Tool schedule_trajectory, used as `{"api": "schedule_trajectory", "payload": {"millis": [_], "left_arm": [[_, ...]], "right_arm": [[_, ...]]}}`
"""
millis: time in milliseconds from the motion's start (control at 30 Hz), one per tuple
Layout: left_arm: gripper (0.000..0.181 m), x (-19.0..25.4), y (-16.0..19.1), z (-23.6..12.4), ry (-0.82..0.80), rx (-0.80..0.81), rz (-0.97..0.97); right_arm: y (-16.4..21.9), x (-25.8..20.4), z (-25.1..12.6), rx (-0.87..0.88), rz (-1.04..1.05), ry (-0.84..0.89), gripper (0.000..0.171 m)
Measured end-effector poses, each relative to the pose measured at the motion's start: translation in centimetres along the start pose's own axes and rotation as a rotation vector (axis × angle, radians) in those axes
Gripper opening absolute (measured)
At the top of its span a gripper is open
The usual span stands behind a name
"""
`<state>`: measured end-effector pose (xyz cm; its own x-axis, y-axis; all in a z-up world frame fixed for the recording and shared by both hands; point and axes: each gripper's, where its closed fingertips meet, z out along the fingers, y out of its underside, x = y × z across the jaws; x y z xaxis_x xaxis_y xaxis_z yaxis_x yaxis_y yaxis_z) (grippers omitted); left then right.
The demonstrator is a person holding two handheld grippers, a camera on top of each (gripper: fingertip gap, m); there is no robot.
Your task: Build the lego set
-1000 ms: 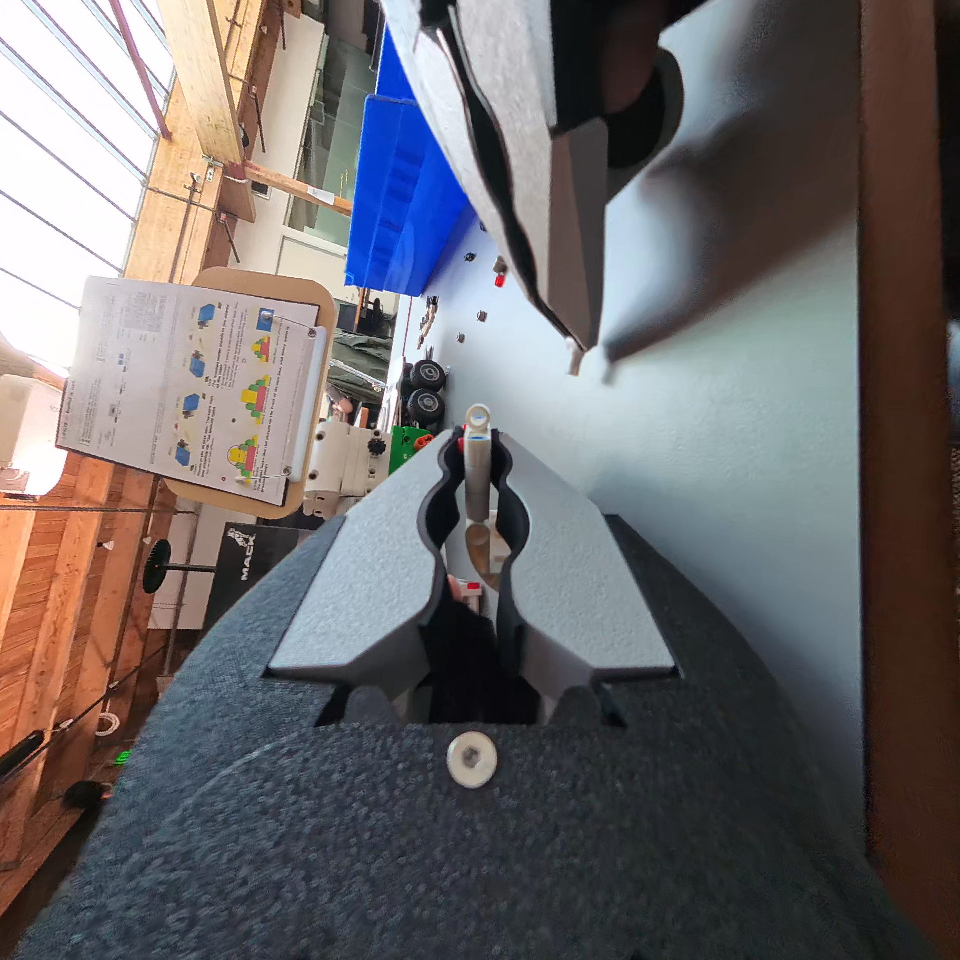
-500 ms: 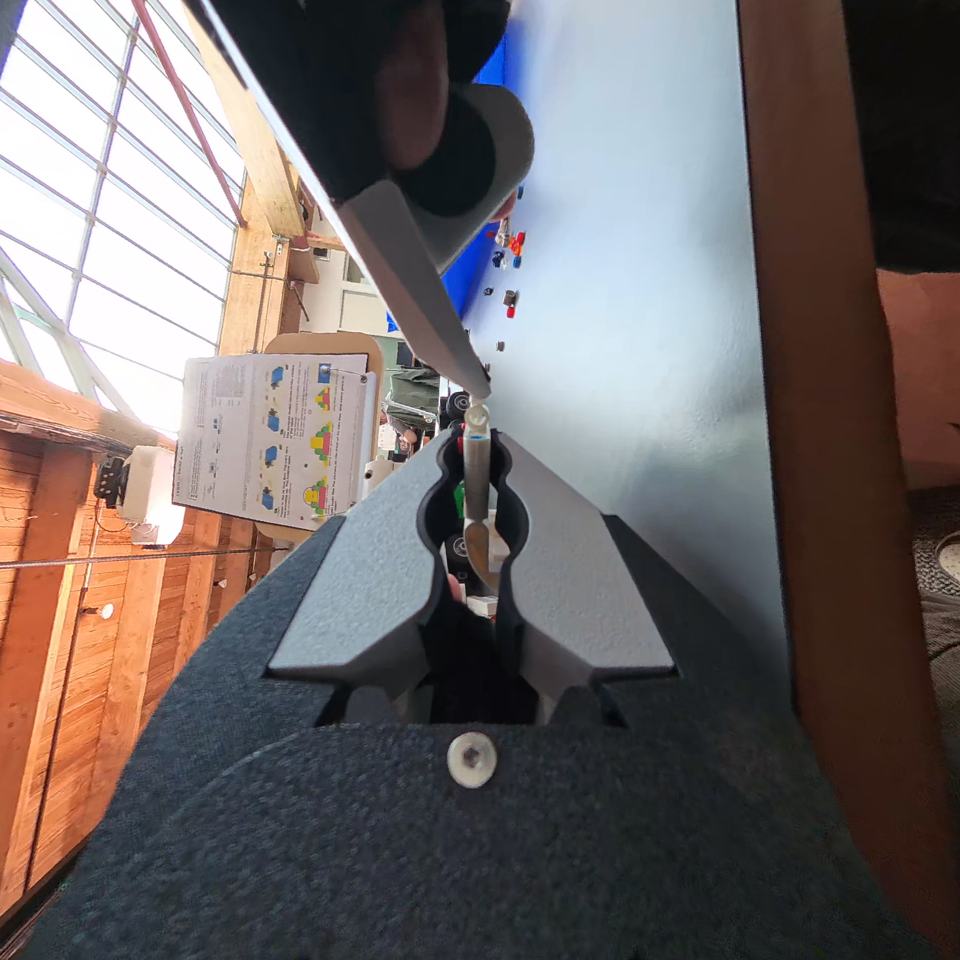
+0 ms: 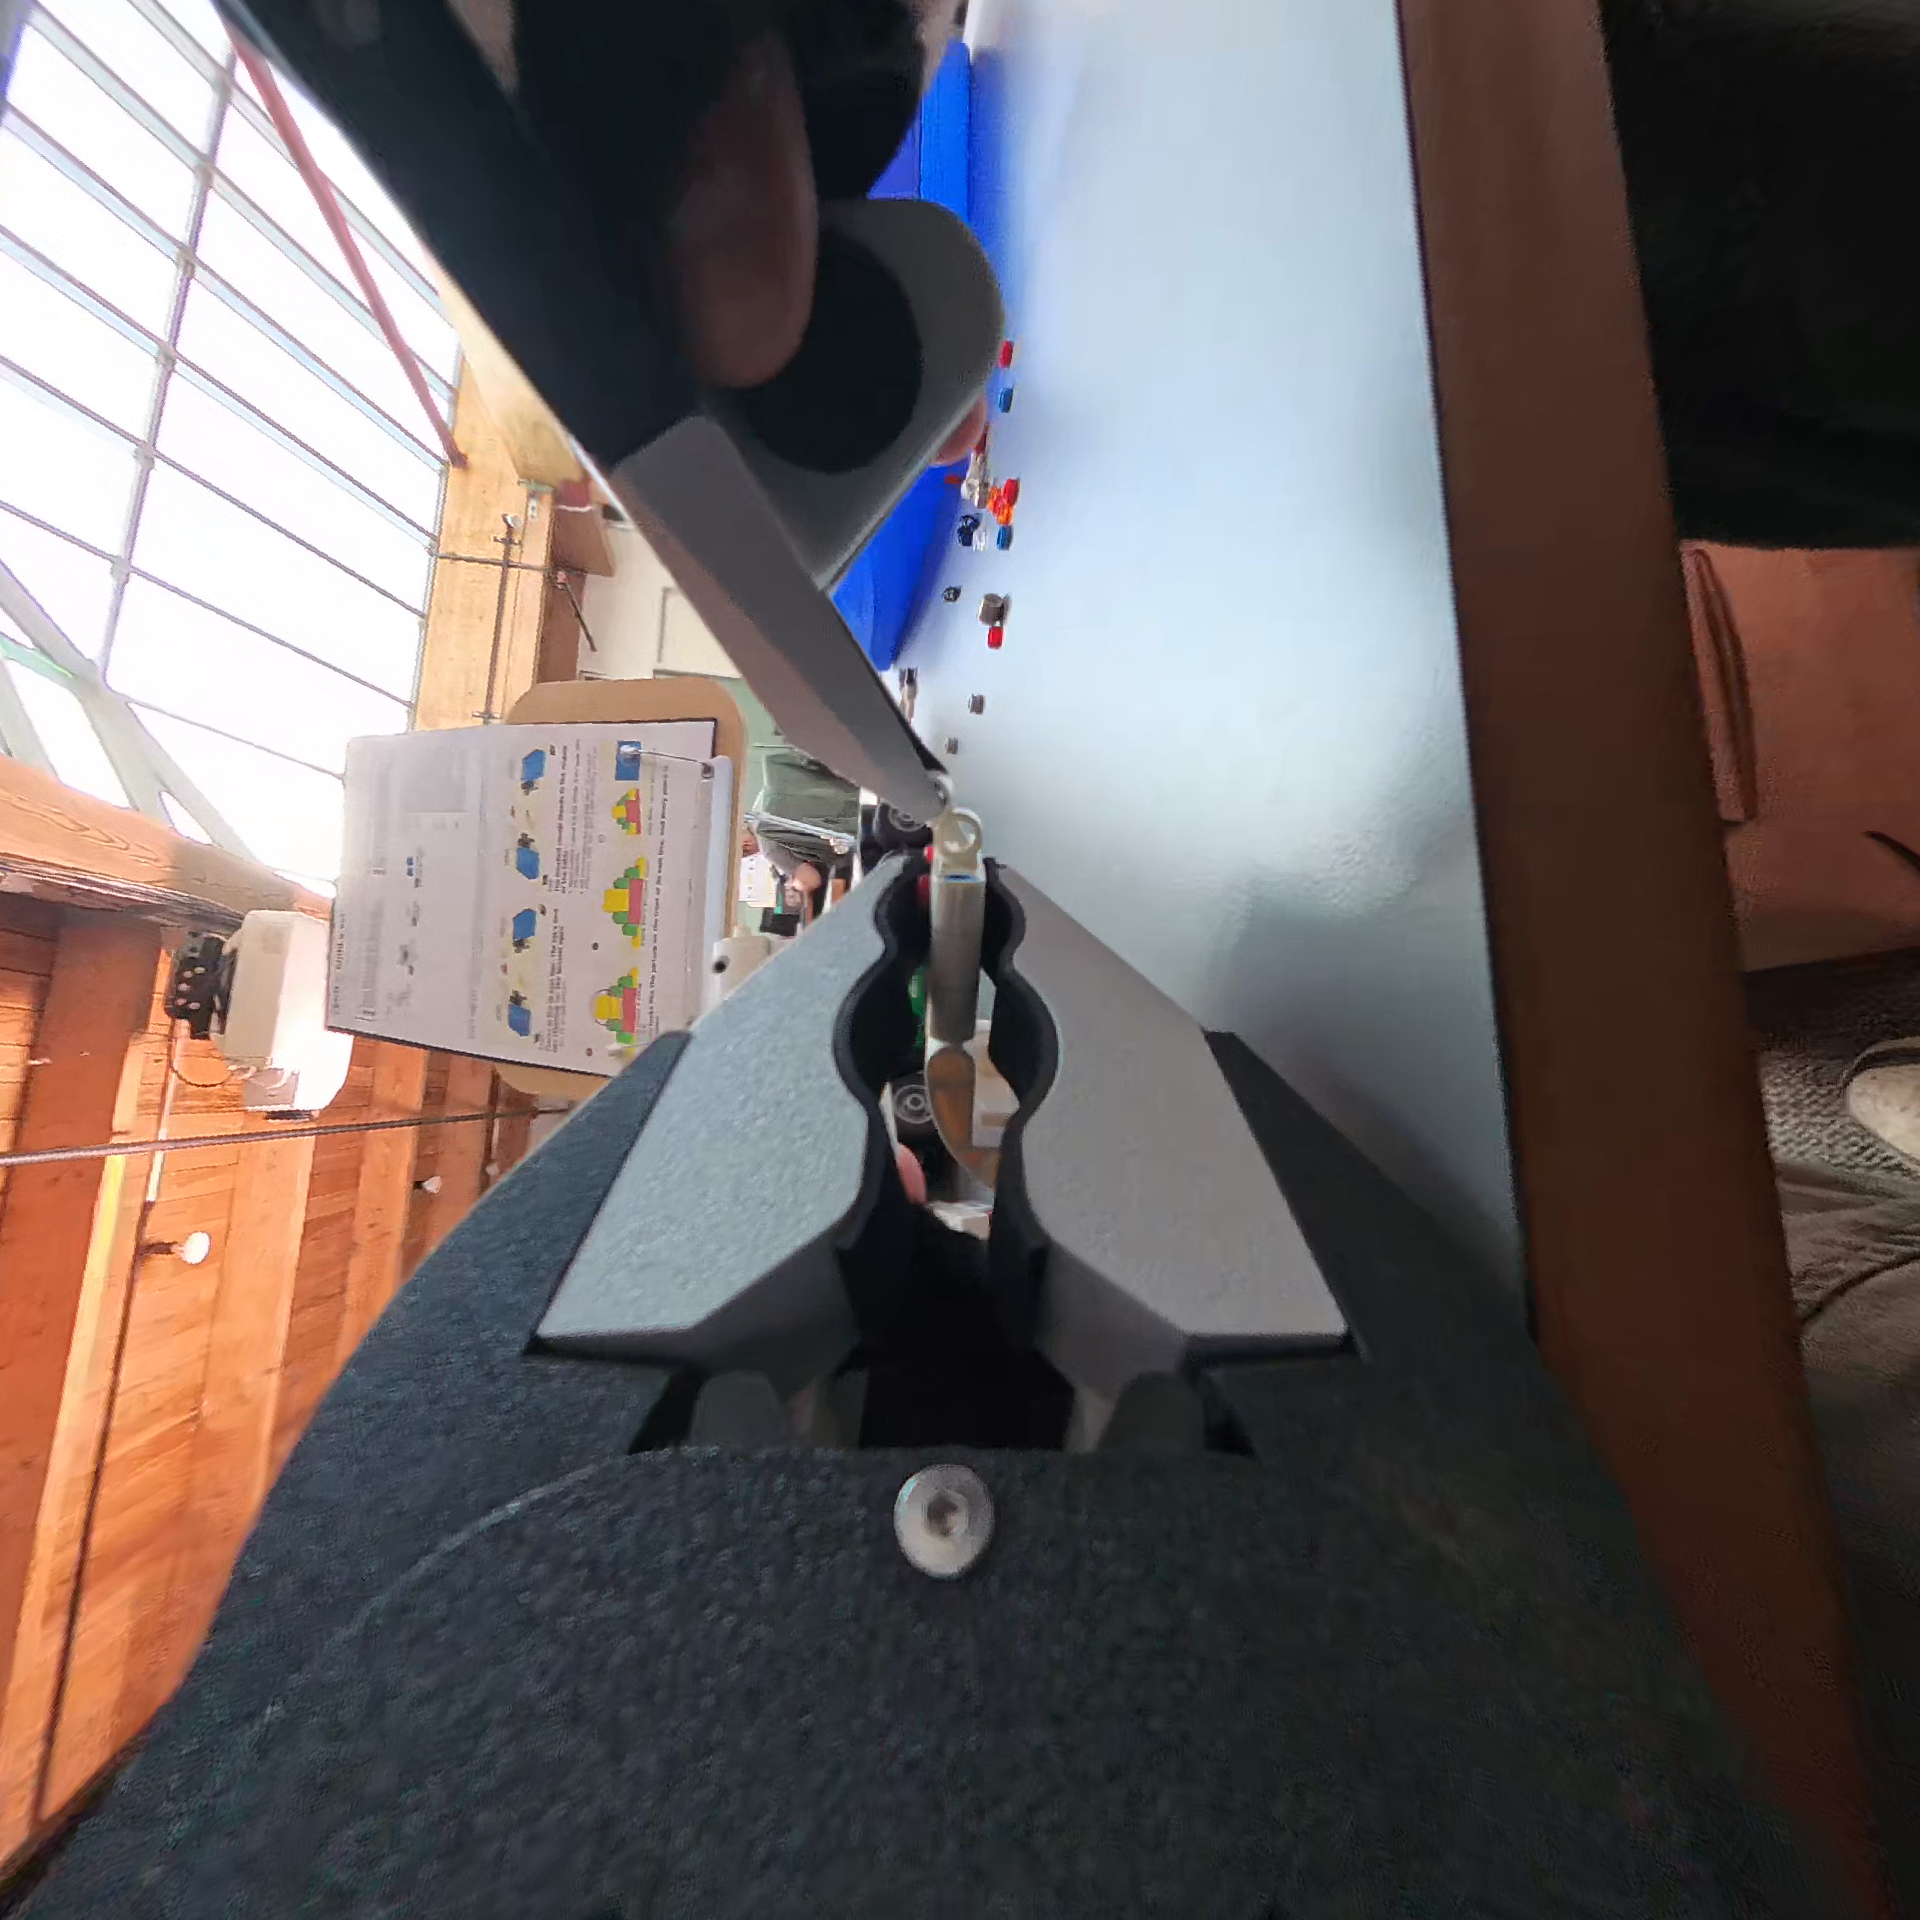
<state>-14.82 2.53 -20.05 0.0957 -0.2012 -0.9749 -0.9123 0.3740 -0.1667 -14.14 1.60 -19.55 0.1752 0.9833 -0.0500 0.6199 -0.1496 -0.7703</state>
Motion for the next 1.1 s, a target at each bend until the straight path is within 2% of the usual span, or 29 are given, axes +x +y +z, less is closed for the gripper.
{"api": "schedule_trajectory", "payload": {"millis": [200,267,367,433,533,600,767,833,900,967,1100], "left_arm": [[0.006,-1.7,0.8,0.2,0.075,0.04,-0.354],[0.005,-2.3,1.4,0.2,0.067,0.035,-0.409],[0.005,-3.9,2.6,0.7,-0.008,-0.013,-0.306],[0.005,-6.9,3.4,1.1,-0.071,-0.037,-0.193],[0.006,-13.3,5.3,2.3,-0.113,-0.076,-0.04],[0.005,-18.3,6.5,3.1,-0.139,-0.046,0.028],[0.005,-27.3,9.5,4.7,-0.014,0.044,-0.157],[0.005,-28.2,10.7,5.3,0.092,0.044,-0.248],[0.006,-28.6,11.6,5.7,0.16,0.065,-0.357],[0.006,-28.1,12.4,5.8,0.24,0.087,-0.473],[0.006,-26.6,14.0,6.0,0.346,0.113,-0.676]], "right_arm": [[-1.9,0.5,-0.1,0.281,0.155,-0.072,0.005],[-2.6,0.7,0.1,0.334,0.171,-0.11,0.005],[-3.9,1.6,0.5,0.278,0.093,-0.108,0.006],[-6.5,2.5,-0.4,0.273,0.023,-0.114,0.006],[-12.4,5.2,-2.4,0.259,-0.151,-0.037,0.006],[-17.0,7.0,-4.1,0.254,-0.264,0.026,0.006],[-26.4,10.3,-6.8,0.23,-0.403,0.115,0.006],[-27.8,11.4,-6.5,0.182,-0.615,0.214,0.006],[-28.9,12.2,-6.2,0.21,-0.873,0.357,0.005],[-28.9,12.5,-5.3,0.208,-0.966,0.417,0.005],[-28.6,12.8,-3.7,0.151,-1.293,0.554,0.005]]}}
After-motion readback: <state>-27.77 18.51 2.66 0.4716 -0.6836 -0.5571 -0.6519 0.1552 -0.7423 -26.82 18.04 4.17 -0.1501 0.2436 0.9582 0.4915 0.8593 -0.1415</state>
